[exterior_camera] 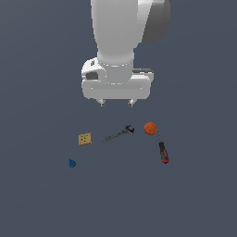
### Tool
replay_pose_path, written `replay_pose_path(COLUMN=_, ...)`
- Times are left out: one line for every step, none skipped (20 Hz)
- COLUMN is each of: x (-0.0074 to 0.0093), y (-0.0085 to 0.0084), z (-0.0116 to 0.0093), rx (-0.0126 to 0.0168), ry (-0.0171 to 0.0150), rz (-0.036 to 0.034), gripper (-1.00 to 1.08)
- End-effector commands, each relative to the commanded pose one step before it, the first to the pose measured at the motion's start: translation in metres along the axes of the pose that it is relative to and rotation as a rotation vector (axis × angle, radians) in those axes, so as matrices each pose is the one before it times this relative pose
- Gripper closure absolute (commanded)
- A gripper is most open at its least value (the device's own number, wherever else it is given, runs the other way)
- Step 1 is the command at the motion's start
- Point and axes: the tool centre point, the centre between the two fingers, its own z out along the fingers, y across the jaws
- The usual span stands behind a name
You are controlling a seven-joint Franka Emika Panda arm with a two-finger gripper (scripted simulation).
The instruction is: Pick up a designated object from a clutter of objects.
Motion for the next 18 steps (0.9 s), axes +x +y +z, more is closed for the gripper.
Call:
replay_pose_path(x=0.0, y=0.00001, z=0.0, rx=0.0, ry=0.0, rz=0.0, gripper=-0.92)
replay_pose_path(x=0.00027, y=-0.00048, z=-0.00036, rx=0.00053, ry=0.00115, rz=-0.00088, gripper=-0.92)
replay_pose_path(x=0.00078, y=-0.00137, z=-0.00106, rx=0.00164, ry=0.0034, rz=-0.00259, gripper=-0.92)
replay_pose_path(x=0.00129, y=-0.00226, z=-0.00176, rx=0.00268, ry=0.00558, rz=-0.00436, gripper=-0.92)
replay_pose_path(x=0.00177, y=-0.0031, z=-0.00247, rx=0.00366, ry=0.00764, rz=-0.00624, gripper=-0.92)
replay_pose_path(x=0.0021, y=-0.00371, z=-0.00307, rx=0.00435, ry=0.0091, rz=-0.00798, gripper=-0.92)
replay_pose_path(x=0.00195, y=-0.00343, z=-0.00301, rx=0.00398, ry=0.0084, rz=-0.00817, gripper=-0.92)
replay_pose_path(x=0.00143, y=-0.00249, z=-0.00239, rx=0.00285, ry=0.00611, rz=-0.00683, gripper=-0.92)
replay_pose_path(x=0.00089, y=-0.00157, z=-0.00172, rx=0.00176, ry=0.00385, rz=-0.00518, gripper=-0.92)
replay_pose_path(x=0.00043, y=-0.00073, z=-0.00099, rx=0.0008, ry=0.00181, rz=-0.00322, gripper=-0.92)
replay_pose_path(x=0.00009, y=-0.00016, z=-0.00041, rx=0.00016, ry=0.00041, rz=-0.00148, gripper=-0.92)
replay_pose_path(x=-0.00026, y=0.0002, z=-0.00019, rx=0.0, ry=0.0, rz=0.0, gripper=-0.92)
replay_pose_path(x=-0.00007, y=0.00032, z=0.00073, rx=-0.0006, ry=-0.00132, rz=0.00163, gripper=-0.92)
replay_pose_path(x=-0.00019, y=0.00037, z=0.00082, rx=-0.00036, ry=-0.00091, rz=0.00293, gripper=-0.92)
replay_pose_path(x=-0.00011, y=0.00025, z=0.00107, rx=-0.00016, ry=-0.0006, rz=0.00415, gripper=-0.92)
replay_pose_path(x=-0.00003, y=0.0001, z=0.00132, rx=0.00003, ry=-0.00031, rz=0.00534, gripper=-0.92)
replay_pose_path(x=0.00002, y=0.00004, z=0.0016, rx=0.00017, ry=-0.00012, rz=0.00662, gripper=-0.92)
replay_pose_path(x=0.00005, y=-0.00003, z=0.00189, rx=0.00026, ry=-0.00001, rz=0.00787, gripper=-0.92)
